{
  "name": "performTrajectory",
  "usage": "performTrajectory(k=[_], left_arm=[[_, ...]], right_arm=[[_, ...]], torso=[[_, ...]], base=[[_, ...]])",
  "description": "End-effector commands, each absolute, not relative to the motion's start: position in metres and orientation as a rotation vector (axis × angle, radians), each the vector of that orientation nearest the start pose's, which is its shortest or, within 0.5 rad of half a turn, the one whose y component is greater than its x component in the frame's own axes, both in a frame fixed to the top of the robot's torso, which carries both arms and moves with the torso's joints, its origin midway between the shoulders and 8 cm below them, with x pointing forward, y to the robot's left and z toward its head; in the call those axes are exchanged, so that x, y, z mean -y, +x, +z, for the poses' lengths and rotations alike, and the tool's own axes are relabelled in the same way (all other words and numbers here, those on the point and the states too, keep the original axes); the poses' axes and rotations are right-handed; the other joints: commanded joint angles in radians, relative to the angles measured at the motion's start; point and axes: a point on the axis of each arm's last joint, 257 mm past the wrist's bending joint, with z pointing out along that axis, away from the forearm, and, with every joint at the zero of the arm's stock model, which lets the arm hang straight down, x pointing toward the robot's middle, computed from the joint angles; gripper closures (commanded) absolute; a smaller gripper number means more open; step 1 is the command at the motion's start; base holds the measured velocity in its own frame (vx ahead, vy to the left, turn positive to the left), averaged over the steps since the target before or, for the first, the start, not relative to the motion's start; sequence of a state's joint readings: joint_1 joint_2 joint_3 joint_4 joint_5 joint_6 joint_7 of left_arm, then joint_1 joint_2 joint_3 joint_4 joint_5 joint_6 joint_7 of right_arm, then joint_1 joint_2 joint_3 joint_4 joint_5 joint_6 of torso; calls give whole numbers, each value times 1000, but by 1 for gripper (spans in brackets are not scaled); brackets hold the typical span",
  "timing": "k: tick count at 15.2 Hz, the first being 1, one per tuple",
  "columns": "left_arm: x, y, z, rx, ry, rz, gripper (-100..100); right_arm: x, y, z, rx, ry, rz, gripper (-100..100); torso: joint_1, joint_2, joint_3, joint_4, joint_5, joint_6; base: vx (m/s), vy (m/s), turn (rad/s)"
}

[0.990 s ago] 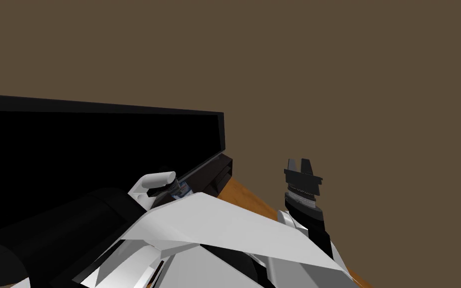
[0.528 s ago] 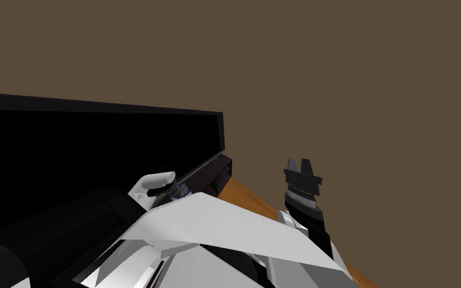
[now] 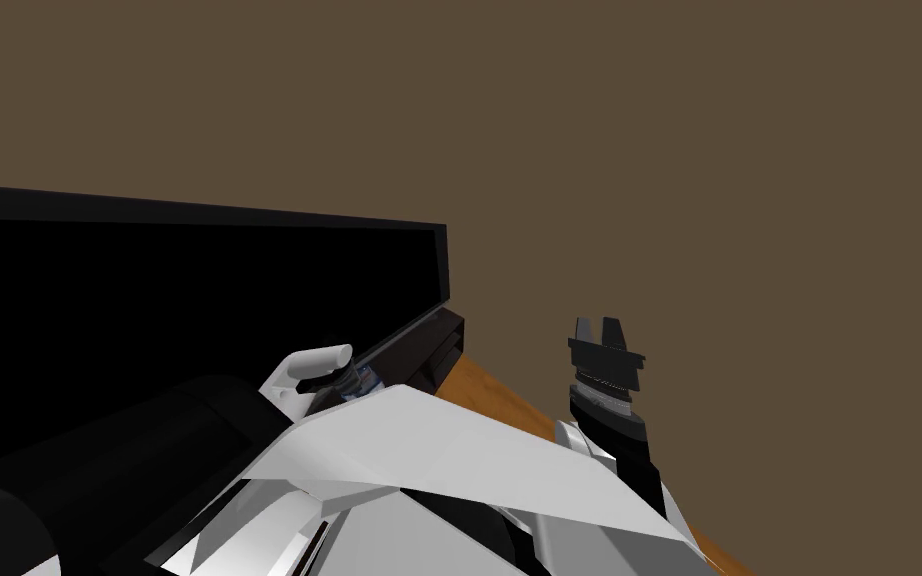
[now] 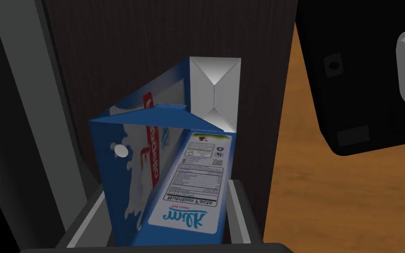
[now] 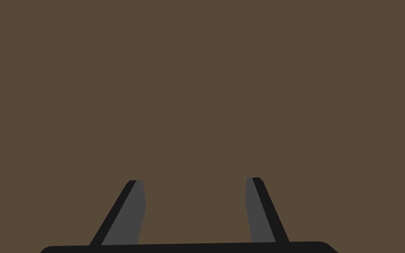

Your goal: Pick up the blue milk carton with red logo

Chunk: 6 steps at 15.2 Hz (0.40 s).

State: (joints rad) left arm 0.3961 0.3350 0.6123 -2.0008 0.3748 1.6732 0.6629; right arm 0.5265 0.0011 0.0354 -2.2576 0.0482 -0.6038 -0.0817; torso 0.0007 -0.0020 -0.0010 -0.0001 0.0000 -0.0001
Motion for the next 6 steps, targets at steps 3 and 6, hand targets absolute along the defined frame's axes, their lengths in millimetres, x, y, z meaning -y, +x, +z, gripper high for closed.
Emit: performTrajectory(k=[3,6], left_arm=[[-509,149,-362,-545,-2873,-50,100],[-509,149,-360,-546,-2872,-52,100]], right_arm=[[262,331,25,-583,615,1391,0],[262,331,25,-583,615,1391,0]], torso=[[0,0,0,0,-1,0],[0,0,0,0,-1,0]], base=[[3,3,-17],[6,7,-12]])
